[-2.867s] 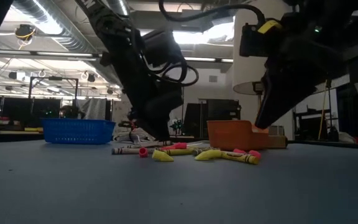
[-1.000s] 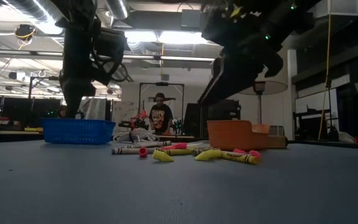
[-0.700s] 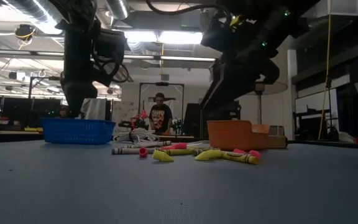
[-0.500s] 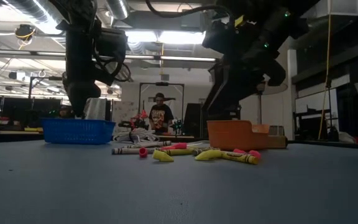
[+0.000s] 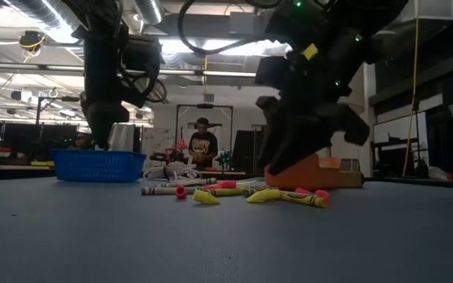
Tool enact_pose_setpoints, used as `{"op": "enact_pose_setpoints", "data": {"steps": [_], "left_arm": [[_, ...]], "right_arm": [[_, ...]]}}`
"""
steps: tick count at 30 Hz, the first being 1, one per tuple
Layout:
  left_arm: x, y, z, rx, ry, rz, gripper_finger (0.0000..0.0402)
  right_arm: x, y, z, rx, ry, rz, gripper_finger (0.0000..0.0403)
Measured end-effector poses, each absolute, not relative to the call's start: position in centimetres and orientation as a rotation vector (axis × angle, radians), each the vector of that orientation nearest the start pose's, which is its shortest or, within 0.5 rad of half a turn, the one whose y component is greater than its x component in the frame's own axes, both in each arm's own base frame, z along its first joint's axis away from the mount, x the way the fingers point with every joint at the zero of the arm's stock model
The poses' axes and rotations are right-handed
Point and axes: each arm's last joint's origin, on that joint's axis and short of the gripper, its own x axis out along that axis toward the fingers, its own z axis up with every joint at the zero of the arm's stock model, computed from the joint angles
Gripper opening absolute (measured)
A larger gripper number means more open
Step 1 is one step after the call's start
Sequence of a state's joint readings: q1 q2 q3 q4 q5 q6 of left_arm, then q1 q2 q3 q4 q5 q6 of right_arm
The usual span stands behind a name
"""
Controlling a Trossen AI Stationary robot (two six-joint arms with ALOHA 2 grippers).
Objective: Sort crayons
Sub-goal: Put the gray crayon into the orange bin
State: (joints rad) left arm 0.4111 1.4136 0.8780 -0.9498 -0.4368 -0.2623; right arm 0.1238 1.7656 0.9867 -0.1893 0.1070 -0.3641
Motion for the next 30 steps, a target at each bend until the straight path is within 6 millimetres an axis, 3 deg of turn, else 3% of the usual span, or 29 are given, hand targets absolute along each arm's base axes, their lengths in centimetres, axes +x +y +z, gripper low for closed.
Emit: {"op": "enact_pose_setpoints", "data": {"steps": [10,17,30], "left_arm": [[20.5,10.2,19.7,-0.185,1.414,0.87,0.0072],[20.6,10.2,19.7,-0.186,1.404,0.87,0.0073],[20.7,10.3,19.7,-0.192,1.397,0.865,0.0073]], "right_arm": [[34.1,3.9,15.2,-0.549,0.948,0.227,0.015],[34.3,3.9,13.5,-0.593,0.999,0.247,0.015],[34.4,4.0,12.5,-0.564,1.023,0.3,0.0149]]}}
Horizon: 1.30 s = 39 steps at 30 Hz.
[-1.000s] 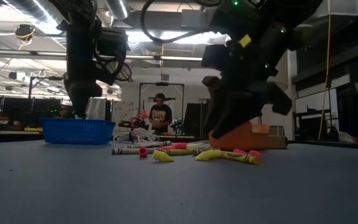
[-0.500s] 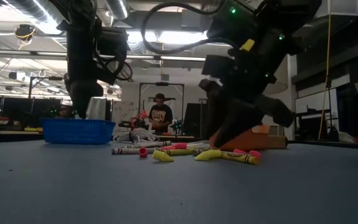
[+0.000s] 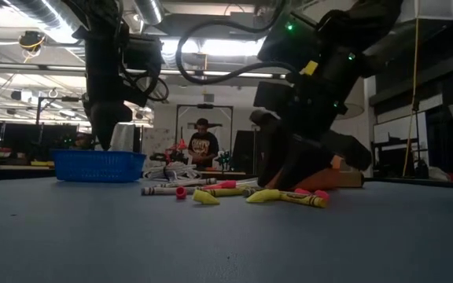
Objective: Sort crayons
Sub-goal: Put the gray crayon into the orange bin
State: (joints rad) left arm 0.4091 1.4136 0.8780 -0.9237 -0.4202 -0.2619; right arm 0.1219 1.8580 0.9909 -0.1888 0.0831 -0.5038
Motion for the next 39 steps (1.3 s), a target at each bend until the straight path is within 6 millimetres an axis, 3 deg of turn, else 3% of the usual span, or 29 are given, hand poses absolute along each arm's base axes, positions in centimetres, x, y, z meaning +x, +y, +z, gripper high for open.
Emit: {"op": "enact_pose_setpoints", "data": {"steps": [11,26,39], "left_arm": [[20.7,10.3,19.7,-0.192,1.397,0.865,0.0073],[20.7,10.3,19.7,-0.192,1.397,0.865,0.0073],[20.7,10.3,19.7,-0.192,1.397,0.865,0.0073]], "right_arm": [[34.1,4.0,12.2,-0.468,1.067,0.294,0.014],[34.0,4.1,12.1,-0.456,1.075,0.314,0.0024],[34.8,4.2,13.1,-0.468,1.068,0.296,0.0022]]}}
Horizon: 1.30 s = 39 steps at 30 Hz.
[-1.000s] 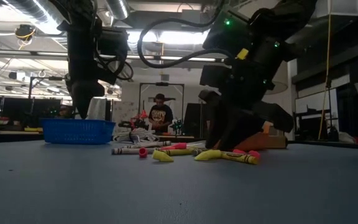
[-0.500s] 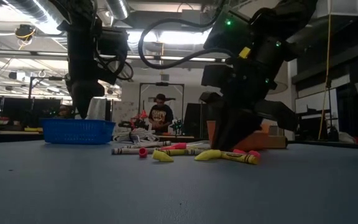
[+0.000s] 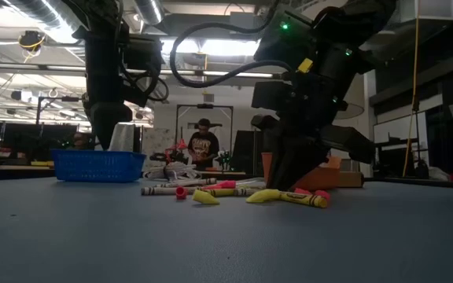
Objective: Sort crayons
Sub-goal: Put the gray crayon into the orange bin
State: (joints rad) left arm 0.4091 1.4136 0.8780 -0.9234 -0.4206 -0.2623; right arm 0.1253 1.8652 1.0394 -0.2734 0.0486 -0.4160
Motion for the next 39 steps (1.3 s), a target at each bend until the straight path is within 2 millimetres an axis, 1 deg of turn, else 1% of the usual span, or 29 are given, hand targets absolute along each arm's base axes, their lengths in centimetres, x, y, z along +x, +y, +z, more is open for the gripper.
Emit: {"op": "enact_pose_setpoints", "data": {"steps": [4,12,17,21,26,33,39], "left_arm": [[20.7,10.3,19.7,-0.192,1.397,0.865,0.0073],[20.7,10.3,19.7,-0.192,1.396,0.866,0.0073],[20.7,10.3,19.7,-0.192,1.396,0.866,0.0073],[20.7,10.3,19.7,-0.192,1.396,0.866,0.0073],[20.7,10.3,19.7,-0.192,1.395,0.866,0.0073],[20.7,10.3,19.7,-0.193,1.395,0.866,0.0073],[20.7,10.3,19.7,-0.192,1.395,0.866,0.0073]], "right_arm": [[35.8,4.4,14.3,-0.468,1.069,0.297,0.0022],[37.3,4.5,18.2,-0.473,1.1,0.297,0.0022],[37.5,4.4,20.6,-0.504,1.161,0.276,0.0023],[37.4,4.2,22.0,-0.555,1.226,0.22,0.0023],[36.8,3.8,22.7,-0.627,1.31,0.155,0.0023],[35.9,3.3,22.7,-0.721,1.418,0.062,0.0023],[35.0,2.6,22.8,-0.793,1.512,-0.068,0.0023]]}}
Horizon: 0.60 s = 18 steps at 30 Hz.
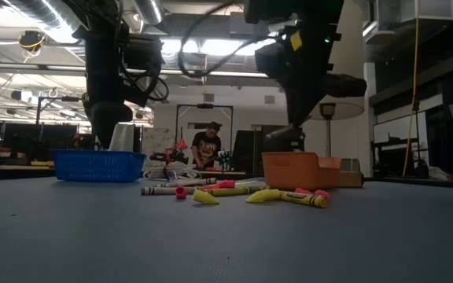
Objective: Sort crayons
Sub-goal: Put the gray crayon into the orange bin
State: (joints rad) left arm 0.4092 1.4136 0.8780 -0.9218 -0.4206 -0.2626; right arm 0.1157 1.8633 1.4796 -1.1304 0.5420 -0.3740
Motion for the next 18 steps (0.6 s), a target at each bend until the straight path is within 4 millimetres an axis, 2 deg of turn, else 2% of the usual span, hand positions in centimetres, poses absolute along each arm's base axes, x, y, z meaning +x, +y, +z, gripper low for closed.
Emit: {"op": "enact_pose_setpoints", "data": {"steps": [9,14,18], "left_arm": [[20.8,10.3,19.9,-0.19,1.395,0.864,0.0073],[21.6,10.7,21.6,-0.191,1.335,0.867,0.0072],[22.6,11.0,23.4,-0.208,1.256,0.875,0.0072]], "right_arm": [[34.2,-0.2,22.8,-0.694,1.615,-0.216,0.0023],[34.2,-1.6,22.8,-0.611,1.632,-0.204,0.0028],[34.1,-2.4,22.7,-0.547,1.64,-0.185,0.0049]]}}
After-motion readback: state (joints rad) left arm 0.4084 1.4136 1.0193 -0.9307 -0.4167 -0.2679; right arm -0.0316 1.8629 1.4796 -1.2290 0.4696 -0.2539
